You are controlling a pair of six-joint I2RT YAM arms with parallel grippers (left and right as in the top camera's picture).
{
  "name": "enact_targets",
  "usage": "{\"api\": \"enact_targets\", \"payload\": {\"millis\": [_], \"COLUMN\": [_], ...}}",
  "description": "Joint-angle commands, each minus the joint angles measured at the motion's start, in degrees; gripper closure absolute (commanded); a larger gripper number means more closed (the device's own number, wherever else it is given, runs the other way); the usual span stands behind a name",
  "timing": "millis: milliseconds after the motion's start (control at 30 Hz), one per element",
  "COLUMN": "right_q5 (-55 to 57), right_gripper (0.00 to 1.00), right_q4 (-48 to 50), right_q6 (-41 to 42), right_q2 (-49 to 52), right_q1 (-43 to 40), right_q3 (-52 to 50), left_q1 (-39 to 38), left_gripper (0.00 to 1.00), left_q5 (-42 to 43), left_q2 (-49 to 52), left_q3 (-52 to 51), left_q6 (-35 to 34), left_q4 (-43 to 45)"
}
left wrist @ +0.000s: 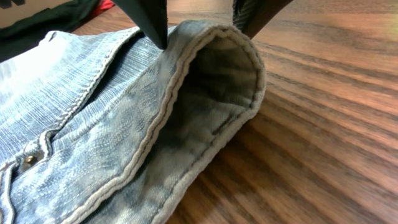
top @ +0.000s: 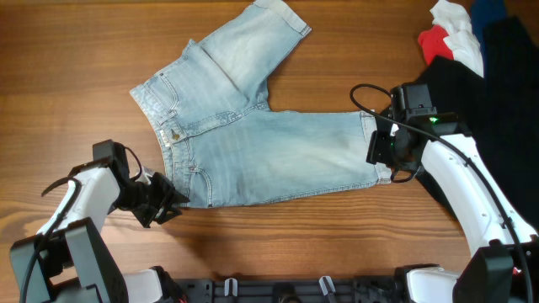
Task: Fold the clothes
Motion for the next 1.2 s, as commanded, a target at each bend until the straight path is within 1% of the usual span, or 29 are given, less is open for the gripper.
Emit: {"api": "enact_targets", "payload": {"millis": [0,33,167,233,333,400,500,533,567,600,633,700,733,867,967,1067,1167], "right_q5": [1.4,1.4,1.4,1.4,1.3,0.3,-6.4,-10.1,-12.9,-15.8,-18.3,-22.0,-23.8,-27.5,-30.2,-30.4,-31.4], "right_gripper": [0.34,0.34,0.35,0.35,0.35,0.35,0.35,0.32,0.23,0.18,0.10,0.03,0.01,0.01,0.01,0.03,0.03], "right_q4": [0.2,0.2,0.2,0.2,0.3,0.7,4.5,6.9,9.1,11.6,14.3,19.2,21.9,30.8,36.7,38.7,36.8], "right_q6": [0.1,0.1,0.0,0.0,0.0,-0.8,-4.7,-6.3,-6.9,-7.4,-7.4,-7.4,-7.3,-5.8,-5.7,-5.3,-5.6], "right_q2": [-0.7,-0.7,-0.7,-0.7,-0.7,-0.7,-0.7,-0.7,-0.7,-0.7,-0.7,-0.3,0.0,2.9,7.2,12.9,19.3], "right_q1": [-0.2,-0.2,-0.2,-0.2,-0.2,-0.2,-0.2,-0.2,-0.2,-0.2,-0.2,-0.2,-0.2,-0.2,0.1,0.9,2.0], "right_q3": [0.2,0.2,0.2,0.2,0.2,0.2,0.2,0.2,0.2,0.2,0.2,0.2,0.2,0.2,0.3,2.7,8.7], "left_q1": [0.4,0.5,3.2,6.1,11.7,15.7,20.2,20.5,20.4,20.2,19.7,18.9,18.6,18.4,18.5,18.5,18.5], "left_gripper": [0.82,0.96,0.96,0.96,0.96,0.96,0.95,0.89,0.76,0.59,0.49,0.43,0.43,0.42,0.41,0.41,0.31], "left_q5": [-2.8,-3.6,-7.0,-8.4,-11.4,-11.6,-9.4,-8.3,-8.1,-8.1,-8.1,-8.1,-8.1,-7.9,-7.9,-7.9,-7.9], "left_q2": [0.3,0.3,0.3,0.3,0.3,0.3,0.3,0.3,0.3,0.3,0.3,0.3,0.3,-0.5,-3.3,-7.9,-12.3], "left_q3": [-0.1,-0.1,0.0,0.5,2.6,4.2,5.2,5.2,5.1,5.1,5.1,5.2,5.1,5.2,6.3,7.8,8.0], "left_q6": [-0.2,-0.5,-3.0,-3.0,-2.9,-2.8,-2.8,-2.8,-2.8,-2.8,-2.8,-2.8,-2.8,-2.8,-2.8,-2.8,-2.8], "left_q4": [1.1,1.6,4.2,5.8,5.9,5.4,4.4,3.6,2.6,2.0,1.0,-0.2,-0.4,0.6,0.8,0.9,1.0]}}
